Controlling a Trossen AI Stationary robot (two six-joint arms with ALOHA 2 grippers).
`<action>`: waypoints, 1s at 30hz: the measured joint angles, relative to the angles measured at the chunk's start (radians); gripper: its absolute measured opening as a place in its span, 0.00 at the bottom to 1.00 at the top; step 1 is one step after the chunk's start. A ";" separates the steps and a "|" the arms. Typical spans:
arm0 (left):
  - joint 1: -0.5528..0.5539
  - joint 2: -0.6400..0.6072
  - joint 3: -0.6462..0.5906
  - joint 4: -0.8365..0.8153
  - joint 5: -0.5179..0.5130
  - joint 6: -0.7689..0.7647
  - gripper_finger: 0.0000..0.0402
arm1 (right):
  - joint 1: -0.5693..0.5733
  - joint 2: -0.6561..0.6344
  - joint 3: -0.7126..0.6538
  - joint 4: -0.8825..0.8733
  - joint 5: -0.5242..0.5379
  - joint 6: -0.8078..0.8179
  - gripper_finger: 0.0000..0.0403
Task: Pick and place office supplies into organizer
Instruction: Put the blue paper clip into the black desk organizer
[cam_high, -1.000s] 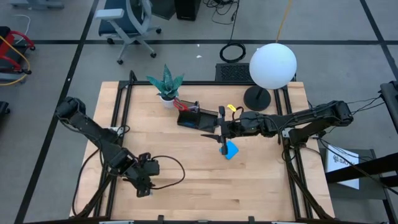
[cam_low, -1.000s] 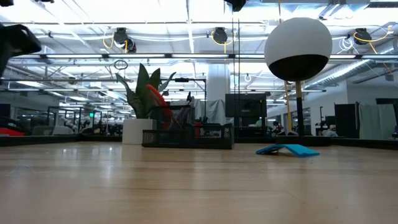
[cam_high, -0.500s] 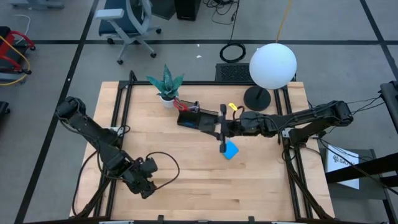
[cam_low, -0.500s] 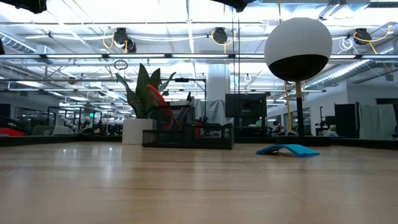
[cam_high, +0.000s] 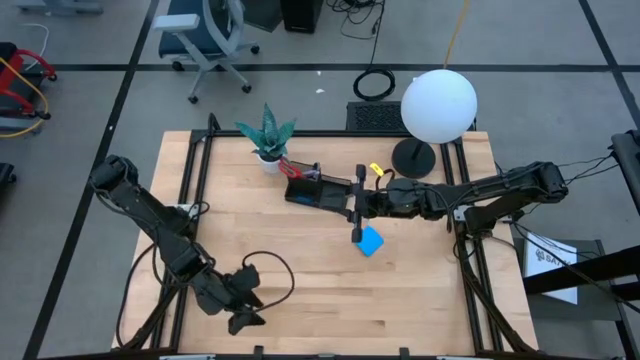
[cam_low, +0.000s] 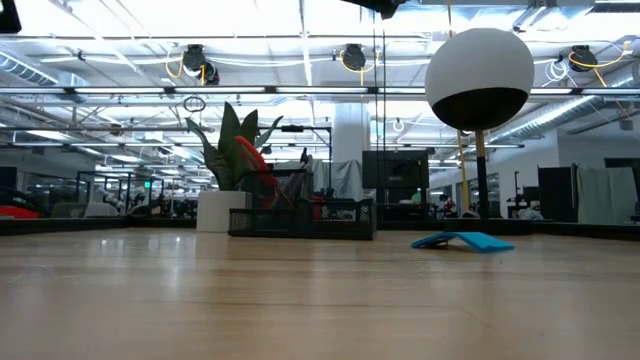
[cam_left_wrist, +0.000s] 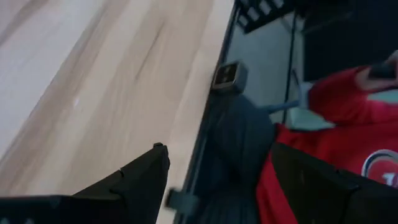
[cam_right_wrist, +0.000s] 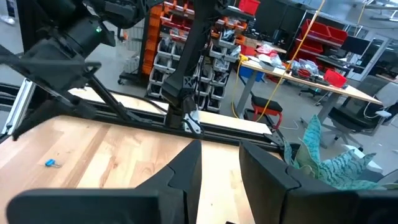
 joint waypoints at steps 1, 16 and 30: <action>-0.002 0.000 0.000 0.016 -0.016 0.000 0.73 | 0.000 0.000 0.000 0.000 0.000 0.000 0.25; -0.020 0.102 0.025 -0.238 -0.039 -0.355 0.73 | 0.000 0.000 0.000 -0.001 -0.004 0.030 0.25; -0.062 0.354 0.444 -0.898 0.058 -0.631 0.73 | 0.000 0.000 0.000 -0.001 -0.005 0.030 0.25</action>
